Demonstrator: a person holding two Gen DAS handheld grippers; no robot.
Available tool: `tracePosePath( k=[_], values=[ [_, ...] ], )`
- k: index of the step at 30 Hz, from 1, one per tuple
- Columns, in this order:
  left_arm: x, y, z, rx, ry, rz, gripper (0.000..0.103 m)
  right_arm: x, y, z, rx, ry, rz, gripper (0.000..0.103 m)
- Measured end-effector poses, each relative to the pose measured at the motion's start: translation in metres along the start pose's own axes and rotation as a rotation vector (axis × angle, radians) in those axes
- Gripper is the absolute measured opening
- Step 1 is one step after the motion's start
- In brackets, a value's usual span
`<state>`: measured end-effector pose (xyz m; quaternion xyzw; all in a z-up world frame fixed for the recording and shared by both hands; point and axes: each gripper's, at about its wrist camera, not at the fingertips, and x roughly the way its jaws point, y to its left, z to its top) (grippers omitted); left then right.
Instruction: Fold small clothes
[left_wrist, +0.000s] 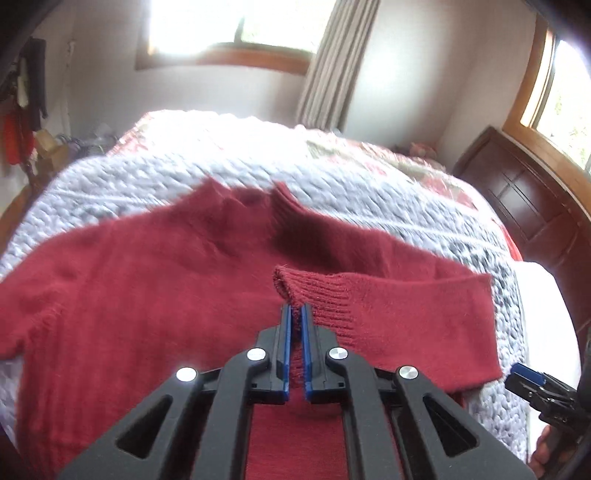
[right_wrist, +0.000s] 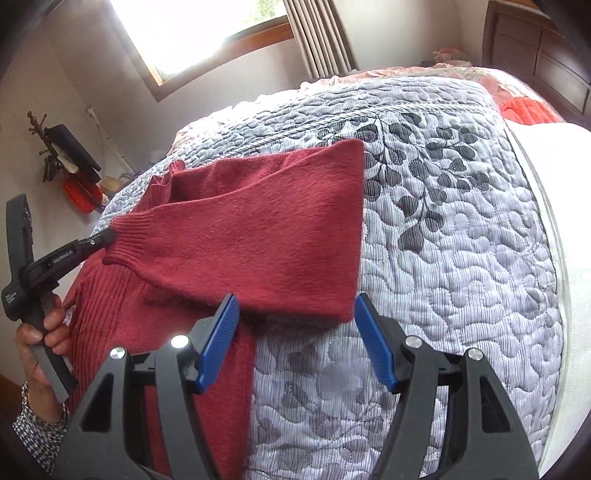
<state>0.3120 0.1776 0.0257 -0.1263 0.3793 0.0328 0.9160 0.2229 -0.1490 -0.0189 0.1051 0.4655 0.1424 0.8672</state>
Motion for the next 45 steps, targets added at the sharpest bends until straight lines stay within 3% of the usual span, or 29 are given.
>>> tracePosePath(
  k=[9, 16, 17, 21, 24, 26, 28, 30, 32, 35, 40, 45],
  values=[
    [-0.015, 0.105, 0.01, -0.059, -0.027, 0.168, 0.005, 0.031, 0.022, 0.014, 0.01, 0.053, 0.072, 0.065],
    [0.002, 0.142, -0.003, -0.09, 0.012, 0.211, 0.005, 0.074, 0.043, 0.024, 0.037, 0.117, 0.128, 0.069],
    [0.004, 0.146, -0.005, -0.092, 0.016, 0.216, 0.005, 0.079, 0.044, 0.024, 0.041, 0.124, 0.124, 0.067],
    [0.02, 0.151, -0.015, -0.068, 0.076, 0.219, 0.006, 0.092, 0.038, 0.02, 0.045, 0.155, 0.08, 0.026],
    [0.028, 0.161, -0.022, -0.077, 0.101, 0.24, 0.008, 0.093, 0.027, 0.017, 0.092, 0.167, 0.099, 0.021],
    [0.028, 0.171, -0.023, -0.096, 0.108, 0.241, 0.016, 0.093, 0.024, 0.017, 0.106, 0.173, 0.11, 0.021],
    [0.021, 0.179, -0.022, -0.113, 0.108, 0.247, 0.017, 0.09, 0.026, 0.018, 0.089, 0.176, 0.096, 0.023],
    [0.005, 0.187, -0.017, -0.13, 0.077, 0.238, 0.02, 0.079, 0.036, 0.022, 0.053, 0.154, 0.045, 0.039],
    [-0.011, 0.187, -0.011, -0.132, 0.047, 0.232, 0.026, 0.061, 0.053, 0.028, -0.014, 0.084, -0.019, 0.042],
    [-0.022, 0.171, -0.002, -0.112, 0.029, 0.199, 0.032, 0.05, 0.071, 0.037, -0.032, 0.067, 0.041, 0.042],
    [-0.004, 0.133, -0.007, -0.073, 0.114, 0.077, 0.033, 0.07, 0.096, 0.045, -0.06, 0.104, 0.05, 0.042],
    [0.038, 0.124, -0.024, -0.035, 0.215, 0.104, 0.033, 0.104, 0.078, 0.033, 0.004, 0.172, 0.036, 0.04]
  ],
)
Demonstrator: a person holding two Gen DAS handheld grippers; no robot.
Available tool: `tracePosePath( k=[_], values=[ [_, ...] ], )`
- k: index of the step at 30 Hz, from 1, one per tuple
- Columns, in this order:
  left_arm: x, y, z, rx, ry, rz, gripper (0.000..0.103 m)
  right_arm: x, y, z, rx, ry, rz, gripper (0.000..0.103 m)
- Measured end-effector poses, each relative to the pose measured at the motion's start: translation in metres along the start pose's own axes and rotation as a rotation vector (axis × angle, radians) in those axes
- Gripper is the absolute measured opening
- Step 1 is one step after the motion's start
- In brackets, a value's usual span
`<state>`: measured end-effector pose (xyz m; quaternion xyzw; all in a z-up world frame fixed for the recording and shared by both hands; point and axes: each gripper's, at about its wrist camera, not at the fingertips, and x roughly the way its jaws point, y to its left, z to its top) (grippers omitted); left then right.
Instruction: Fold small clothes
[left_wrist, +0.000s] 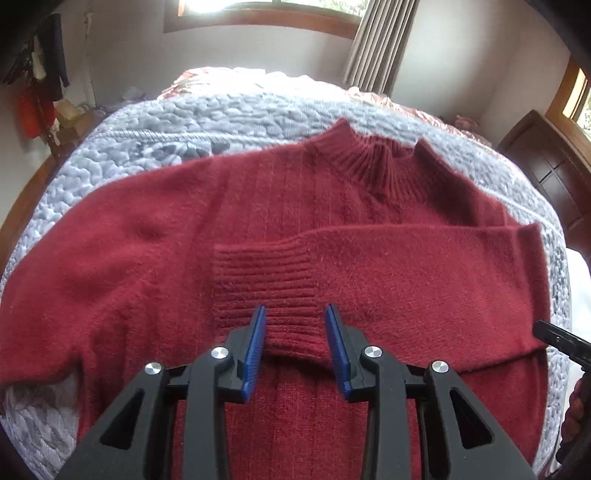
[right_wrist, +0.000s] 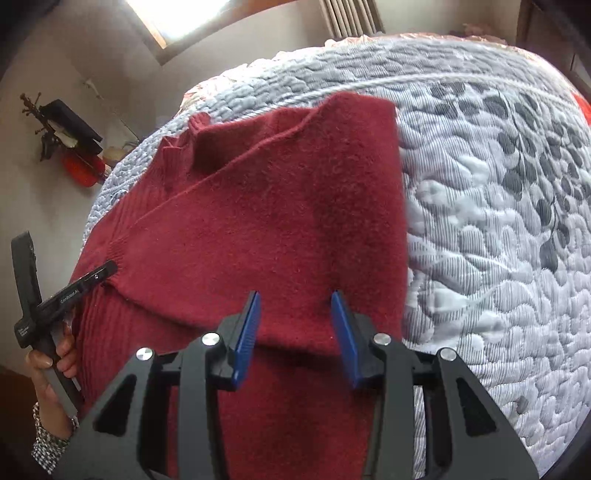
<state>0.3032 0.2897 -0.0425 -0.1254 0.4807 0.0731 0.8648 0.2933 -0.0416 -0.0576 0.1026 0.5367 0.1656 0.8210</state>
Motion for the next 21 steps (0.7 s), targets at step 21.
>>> tracePosePath(
  k=[21],
  values=[
    [-0.099, 0.15, -0.044, -0.149, 0.003, 0.087, 0.063, -0.019, 0.09, -0.016, -0.16, 0.011, -0.028, 0.062]
  ],
)
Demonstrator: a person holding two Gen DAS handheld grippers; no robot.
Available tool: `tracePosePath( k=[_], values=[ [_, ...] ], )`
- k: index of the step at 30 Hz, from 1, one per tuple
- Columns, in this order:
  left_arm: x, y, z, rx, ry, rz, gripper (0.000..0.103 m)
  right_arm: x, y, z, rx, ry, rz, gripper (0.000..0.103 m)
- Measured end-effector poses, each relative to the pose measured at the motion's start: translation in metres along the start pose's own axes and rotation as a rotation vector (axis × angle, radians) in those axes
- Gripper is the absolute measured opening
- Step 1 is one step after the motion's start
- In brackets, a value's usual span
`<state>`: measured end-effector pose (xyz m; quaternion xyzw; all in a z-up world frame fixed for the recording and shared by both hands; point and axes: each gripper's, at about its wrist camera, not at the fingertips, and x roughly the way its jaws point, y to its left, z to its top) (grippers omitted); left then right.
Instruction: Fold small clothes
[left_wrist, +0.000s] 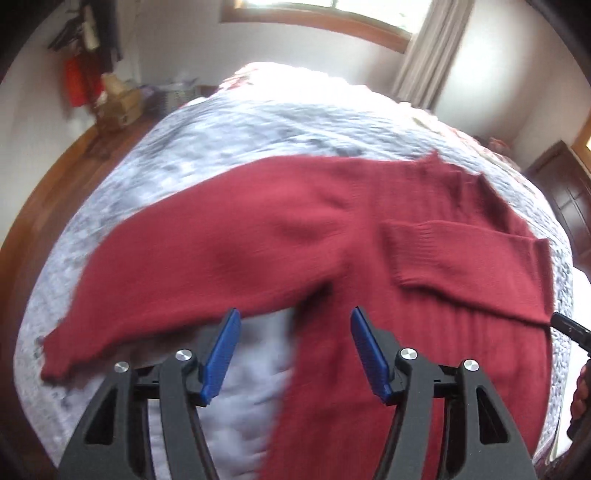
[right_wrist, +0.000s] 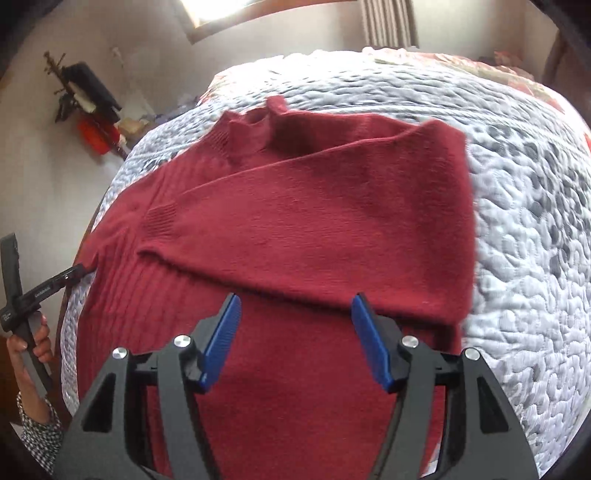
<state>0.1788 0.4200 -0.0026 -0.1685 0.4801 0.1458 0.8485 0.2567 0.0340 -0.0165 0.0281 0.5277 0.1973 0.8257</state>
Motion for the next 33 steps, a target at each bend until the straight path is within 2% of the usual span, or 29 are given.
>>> tracePosePath(
  k=[4, 8, 11, 16, 24, 27, 29, 31, 33],
  values=[
    [-0.014, 0.077, -0.02, -0.095, 0.044, 0.054, 0.065, 0.011, 0.028, 0.005, -0.043, 0.014, 0.008, 0.063],
    [-0.023, 0.164, -0.043, -0.26, 0.057, 0.076, 0.065, 0.027, 0.043, 0.01, -0.048, 0.034, 0.014, 0.063],
    [-0.015, 0.212, -0.058, -0.368, 0.085, 0.094, 0.064, 0.038, 0.053, 0.012, -0.049, 0.05, 0.013, 0.063],
    [0.001, 0.262, -0.072, -0.511, 0.095, 0.048, 0.063, 0.051, 0.063, 0.013, -0.062, 0.069, 0.0, 0.063],
    [0.03, 0.3, -0.072, -0.668, 0.092, -0.065, 0.062, 0.057, 0.059, 0.015, -0.051, 0.068, -0.014, 0.063],
    [0.041, 0.315, -0.072, -0.73, 0.084, -0.09, 0.055, 0.059, 0.057, 0.014, -0.052, 0.065, -0.016, 0.063],
    [0.046, 0.324, -0.072, -0.763, 0.077, -0.092, 0.041, 0.061, 0.056, 0.014, -0.055, 0.066, -0.016, 0.063],
    [0.052, 0.332, -0.073, -0.789, 0.068, -0.1, 0.019, 0.062, 0.056, 0.014, -0.058, 0.065, -0.015, 0.064],
    [0.054, 0.337, -0.075, -0.801, 0.061, -0.106, 0.006, 0.063, 0.055, 0.014, -0.061, 0.063, -0.016, 0.064]
  ],
)
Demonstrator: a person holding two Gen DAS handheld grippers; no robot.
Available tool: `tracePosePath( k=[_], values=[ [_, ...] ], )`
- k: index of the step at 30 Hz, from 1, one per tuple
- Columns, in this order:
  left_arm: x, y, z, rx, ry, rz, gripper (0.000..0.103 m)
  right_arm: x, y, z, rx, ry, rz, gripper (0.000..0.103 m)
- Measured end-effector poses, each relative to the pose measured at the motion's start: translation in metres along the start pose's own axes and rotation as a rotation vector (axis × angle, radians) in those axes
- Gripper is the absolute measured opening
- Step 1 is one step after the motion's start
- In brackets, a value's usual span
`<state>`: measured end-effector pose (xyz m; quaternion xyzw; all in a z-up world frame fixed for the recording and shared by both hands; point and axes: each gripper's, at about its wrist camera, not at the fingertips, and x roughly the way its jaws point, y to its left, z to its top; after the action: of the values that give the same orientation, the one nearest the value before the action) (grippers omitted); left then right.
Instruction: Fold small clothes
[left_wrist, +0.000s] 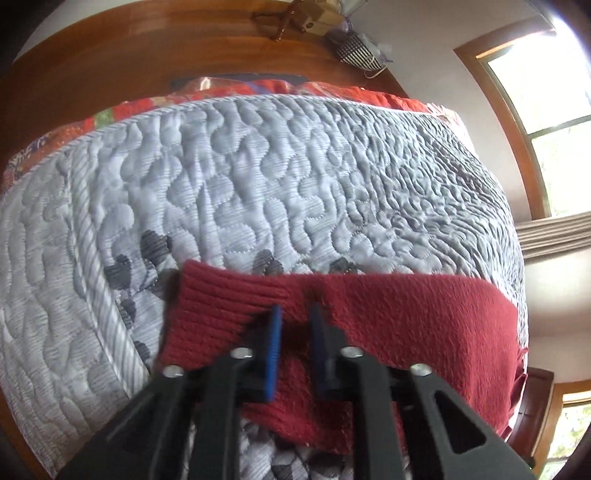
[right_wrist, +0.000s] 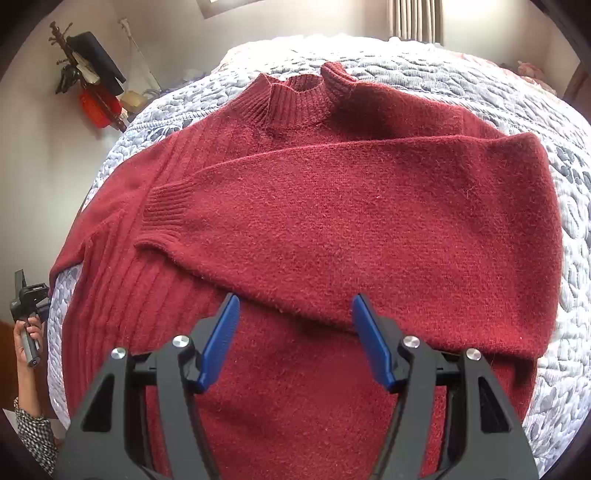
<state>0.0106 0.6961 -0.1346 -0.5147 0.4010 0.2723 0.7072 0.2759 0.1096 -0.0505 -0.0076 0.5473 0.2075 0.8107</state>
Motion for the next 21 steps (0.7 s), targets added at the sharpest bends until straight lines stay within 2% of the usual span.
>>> tracePosePath(
  k=[1, 6, 10, 12, 13, 15, 18, 20, 21],
  values=[
    [0.0, 0.0, 0.0, 0.005, -0.004, -0.008, 0.0, 0.0, 0.0, 0.0, 0.0, 0.0, 0.001, 0.064],
    [-0.011, -0.01, -0.002, 0.057, -0.064, -0.001, 0.0, -0.001, -0.001, -0.002, -0.006, -0.004, -0.003, 0.066],
    [-0.022, -0.007, -0.008, 0.064, -0.017, 0.005, 0.0, -0.003, 0.002, -0.004, -0.027, -0.003, -0.015, 0.067],
    [-0.027, 0.0, -0.014, 0.044, 0.007, 0.015, 0.01, -0.004, 0.003, -0.005, -0.039, -0.005, -0.028, 0.067],
    [-0.031, 0.005, -0.017, 0.026, 0.021, 0.008, 0.02, -0.004, 0.004, -0.005, -0.041, -0.007, -0.029, 0.067],
    [-0.038, 0.015, -0.024, -0.005, 0.03, -0.018, 0.029, -0.003, 0.005, -0.005, -0.041, -0.008, -0.02, 0.067],
    [-0.042, 0.021, -0.029, -0.029, 0.051, -0.043, 0.033, -0.002, 0.007, -0.005, -0.044, -0.01, -0.021, 0.067],
    [-0.047, 0.026, -0.035, -0.082, 0.05, -0.051, 0.034, -0.002, 0.007, -0.006, -0.043, -0.01, -0.018, 0.067],
    [-0.051, 0.027, -0.039, -0.096, 0.047, -0.057, 0.038, -0.002, 0.008, -0.007, -0.045, -0.008, -0.017, 0.068]
  ],
)
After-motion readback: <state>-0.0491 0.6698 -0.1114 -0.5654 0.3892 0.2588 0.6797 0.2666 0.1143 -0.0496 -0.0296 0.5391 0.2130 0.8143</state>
